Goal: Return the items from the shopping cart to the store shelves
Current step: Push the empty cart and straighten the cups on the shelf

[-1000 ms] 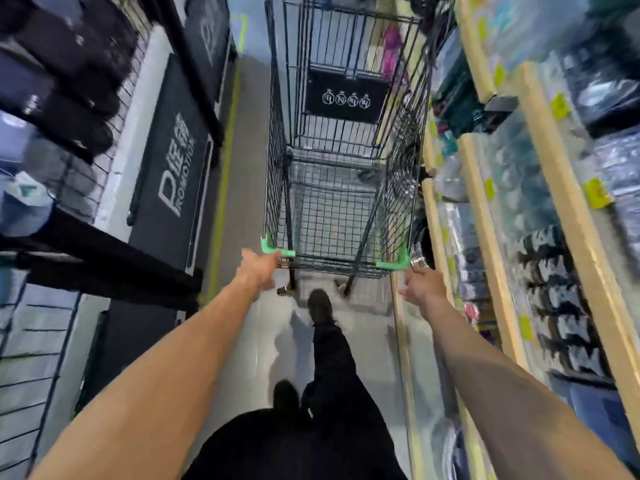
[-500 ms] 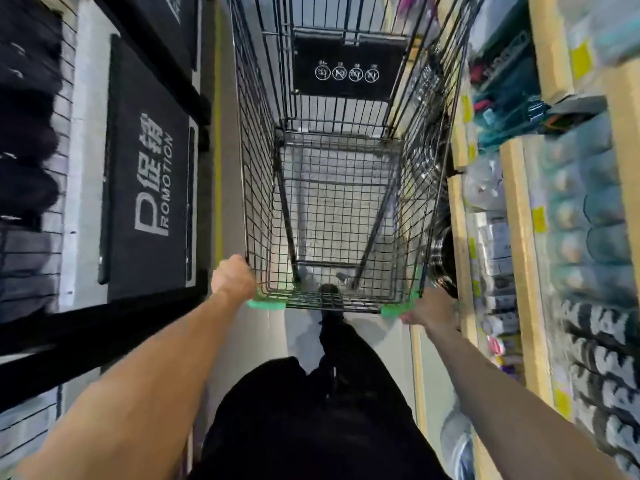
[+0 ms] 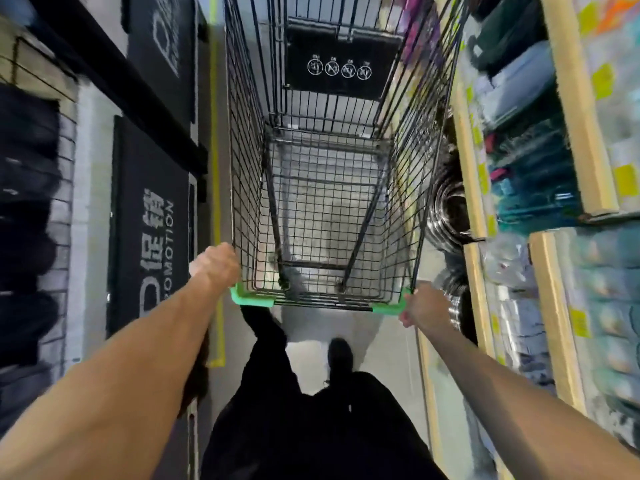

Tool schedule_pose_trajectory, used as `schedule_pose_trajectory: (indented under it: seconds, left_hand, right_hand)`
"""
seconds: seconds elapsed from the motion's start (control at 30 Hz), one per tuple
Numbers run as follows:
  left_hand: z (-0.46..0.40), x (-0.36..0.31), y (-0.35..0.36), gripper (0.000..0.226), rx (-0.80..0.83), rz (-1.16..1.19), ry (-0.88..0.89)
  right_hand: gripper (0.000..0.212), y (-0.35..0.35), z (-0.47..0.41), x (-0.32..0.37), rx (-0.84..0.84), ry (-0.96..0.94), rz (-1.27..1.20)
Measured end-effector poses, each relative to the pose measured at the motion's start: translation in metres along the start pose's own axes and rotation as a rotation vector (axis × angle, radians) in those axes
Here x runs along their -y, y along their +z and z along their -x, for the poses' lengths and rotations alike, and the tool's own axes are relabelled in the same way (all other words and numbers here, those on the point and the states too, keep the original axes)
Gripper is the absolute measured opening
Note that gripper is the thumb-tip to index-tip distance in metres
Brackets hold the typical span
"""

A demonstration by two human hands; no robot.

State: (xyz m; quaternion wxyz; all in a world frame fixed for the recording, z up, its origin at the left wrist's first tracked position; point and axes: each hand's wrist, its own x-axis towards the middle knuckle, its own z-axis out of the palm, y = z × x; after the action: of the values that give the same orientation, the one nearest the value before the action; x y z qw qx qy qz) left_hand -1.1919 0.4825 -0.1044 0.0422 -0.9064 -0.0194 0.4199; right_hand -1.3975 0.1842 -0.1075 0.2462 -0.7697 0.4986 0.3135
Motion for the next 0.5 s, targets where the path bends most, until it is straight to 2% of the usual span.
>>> schedule_pose_trajectory:
  seconds: [0.2,0.33,0.43,0.5]
  left_hand:
    - [-0.08,-0.014,-0.097,0.018,-0.035,0.024,0.08]
    - [-0.124,-0.03,-0.158,0.019,-0.031,0.032,0.094]
    - [-0.169,-0.045,-0.206,0.023,-0.037,0.087,0.09]
    - [-0.188,-0.057,-0.237,0.027,-0.037,0.116,0.083]
  right_hand:
    - [0.055,-0.049,-0.046,0.115,-0.039,0.007,0.091]
    - [0.027,-0.082,-0.084,0.184,-0.021,-0.011,0.069]
    - [0.024,-0.113,-0.118,0.235,-0.054,-0.031,0.042]
    - [0.013,-0.134,-0.14,0.266,-0.076,-0.065,0.096]
